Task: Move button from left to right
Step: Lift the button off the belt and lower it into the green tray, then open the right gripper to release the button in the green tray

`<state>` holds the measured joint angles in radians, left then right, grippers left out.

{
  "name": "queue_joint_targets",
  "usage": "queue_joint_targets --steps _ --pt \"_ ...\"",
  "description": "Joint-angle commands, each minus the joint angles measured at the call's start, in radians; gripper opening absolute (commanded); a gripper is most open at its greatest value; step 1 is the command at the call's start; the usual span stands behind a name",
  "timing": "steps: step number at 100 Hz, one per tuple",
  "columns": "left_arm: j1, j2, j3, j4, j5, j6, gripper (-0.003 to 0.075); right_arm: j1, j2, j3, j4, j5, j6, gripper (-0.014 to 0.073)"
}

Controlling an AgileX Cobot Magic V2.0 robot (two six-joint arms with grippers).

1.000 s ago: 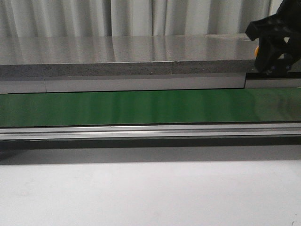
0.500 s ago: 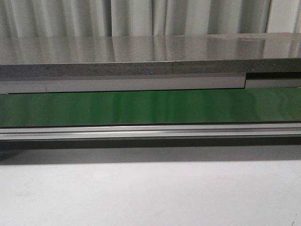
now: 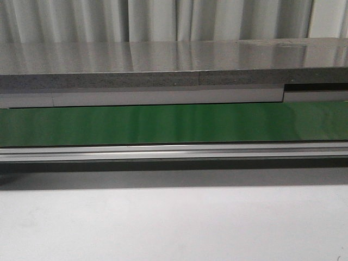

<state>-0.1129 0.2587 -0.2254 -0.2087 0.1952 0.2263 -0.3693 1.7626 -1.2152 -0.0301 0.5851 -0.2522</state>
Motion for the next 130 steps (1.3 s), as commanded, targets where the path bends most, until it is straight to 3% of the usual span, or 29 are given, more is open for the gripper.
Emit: queue_joint_targets --steps 1,42,80,130 --pt "-0.007 0.013 -0.03 -0.011 -0.083 0.001 -0.002 -0.007 -0.012 -0.035 -0.011 -0.039 -0.056 0.0199" --pt "-0.007 0.013 -0.03 -0.011 -0.083 0.001 -0.002 -0.007 0.076 -0.036 -0.01 -0.071 -0.088 0.0204" --pt "-0.007 0.013 -0.03 -0.011 -0.083 0.001 -0.002 -0.007 0.077 -0.036 -0.01 -0.08 -0.088 0.0426" --pt "-0.007 0.013 -0.03 -0.011 -0.083 0.001 -0.002 -0.007 0.039 -0.036 -0.005 -0.068 -0.086 0.043"
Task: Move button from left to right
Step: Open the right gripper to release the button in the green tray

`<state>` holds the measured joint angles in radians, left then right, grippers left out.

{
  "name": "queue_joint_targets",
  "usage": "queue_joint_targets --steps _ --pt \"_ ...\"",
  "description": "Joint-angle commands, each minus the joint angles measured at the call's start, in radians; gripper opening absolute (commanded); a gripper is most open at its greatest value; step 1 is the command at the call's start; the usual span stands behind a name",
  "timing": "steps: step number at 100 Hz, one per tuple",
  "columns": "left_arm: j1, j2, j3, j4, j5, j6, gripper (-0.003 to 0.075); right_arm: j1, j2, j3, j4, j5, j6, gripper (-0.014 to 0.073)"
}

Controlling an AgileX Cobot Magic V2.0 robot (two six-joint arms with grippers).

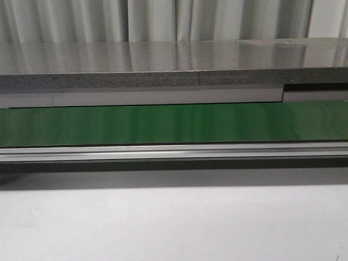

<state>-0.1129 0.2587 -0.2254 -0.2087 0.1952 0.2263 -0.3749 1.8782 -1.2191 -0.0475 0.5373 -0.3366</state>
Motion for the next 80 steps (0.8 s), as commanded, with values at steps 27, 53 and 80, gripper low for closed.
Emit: queue_joint_targets --steps 27,53,80 --pt "-0.007 0.013 -0.03 -0.011 -0.083 0.001 -0.002 0.007 -0.21 -0.032 0.164 -0.085 -0.002 0.0423" --pt "-0.007 0.013 -0.03 -0.011 -0.083 0.001 -0.002 0.102 -0.355 -0.032 0.243 -0.118 -0.003 0.0423" --pt "-0.007 0.013 -0.03 -0.011 -0.083 0.001 -0.002 0.254 -0.499 0.024 0.272 -0.143 -0.003 0.0423"
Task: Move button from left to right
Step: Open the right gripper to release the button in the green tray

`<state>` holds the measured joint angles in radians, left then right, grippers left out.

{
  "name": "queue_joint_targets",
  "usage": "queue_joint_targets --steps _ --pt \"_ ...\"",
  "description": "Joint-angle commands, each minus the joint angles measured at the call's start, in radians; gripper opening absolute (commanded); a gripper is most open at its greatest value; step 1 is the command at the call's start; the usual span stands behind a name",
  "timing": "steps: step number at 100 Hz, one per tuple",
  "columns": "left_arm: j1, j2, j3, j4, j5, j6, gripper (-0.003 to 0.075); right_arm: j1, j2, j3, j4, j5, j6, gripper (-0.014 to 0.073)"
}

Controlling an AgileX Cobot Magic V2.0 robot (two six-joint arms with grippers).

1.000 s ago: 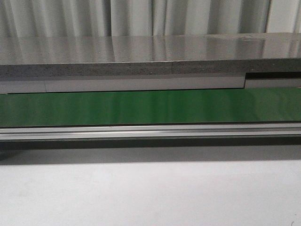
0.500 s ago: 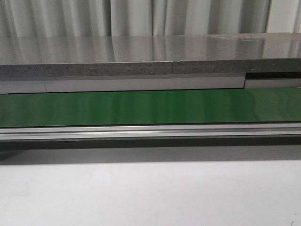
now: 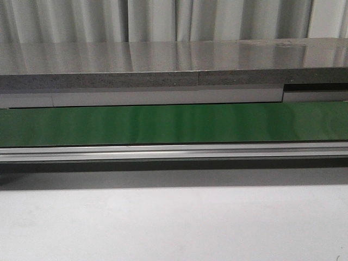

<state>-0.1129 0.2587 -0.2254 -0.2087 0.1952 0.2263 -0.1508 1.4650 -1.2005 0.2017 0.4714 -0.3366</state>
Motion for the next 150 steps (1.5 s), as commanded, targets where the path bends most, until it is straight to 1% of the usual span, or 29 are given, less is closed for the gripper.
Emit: queue_joint_targets --steps 1,18,33,49,71,93,100,104,119,131,150 --pt "-0.007 0.013 -0.03 -0.011 -0.083 0.001 -0.002 0.033 -0.096 0.009 0.028 -0.08 -0.003 0.0423" --pt "-0.007 0.013 -0.03 -0.011 -0.083 0.001 -0.002 0.097 -0.222 0.144 0.059 -0.155 -0.003 0.0423" --pt "-0.007 0.013 -0.03 -0.011 -0.083 0.001 -0.002 0.15 -0.367 0.31 0.093 -0.216 -0.003 0.0423" --pt "-0.007 0.013 -0.03 -0.011 -0.083 0.001 -0.002 0.176 -0.534 0.465 0.113 -0.253 -0.003 0.0423" --pt "-0.007 0.013 -0.03 -0.011 -0.083 0.001 -0.002 0.181 -0.804 0.65 0.139 -0.254 -0.003 0.0423" --pt "-0.007 0.013 -0.03 -0.011 -0.083 0.001 -0.002 0.181 -1.035 0.746 0.179 -0.205 -0.003 0.0417" --pt "-0.007 0.013 -0.03 -0.011 -0.083 0.001 -0.002 0.181 -1.079 0.76 0.179 -0.187 -0.003 0.037" --pt "-0.007 0.013 -0.03 -0.011 -0.083 0.001 -0.002 0.181 -1.097 0.765 0.179 -0.182 -0.003 0.0323" --pt "-0.007 0.013 -0.03 -0.011 -0.083 0.001 -0.002 0.181 -1.112 0.766 0.179 -0.172 -0.003 0.0094" --pt "-0.007 0.013 -0.03 -0.011 -0.083 0.001 -0.002 0.181 -1.112 0.766 0.179 -0.172 -0.003 -0.0064" --pt "-0.007 0.013 -0.03 -0.011 -0.083 0.001 -0.002 0.181 -1.112 0.766 0.179 -0.172 -0.003 -0.0068"
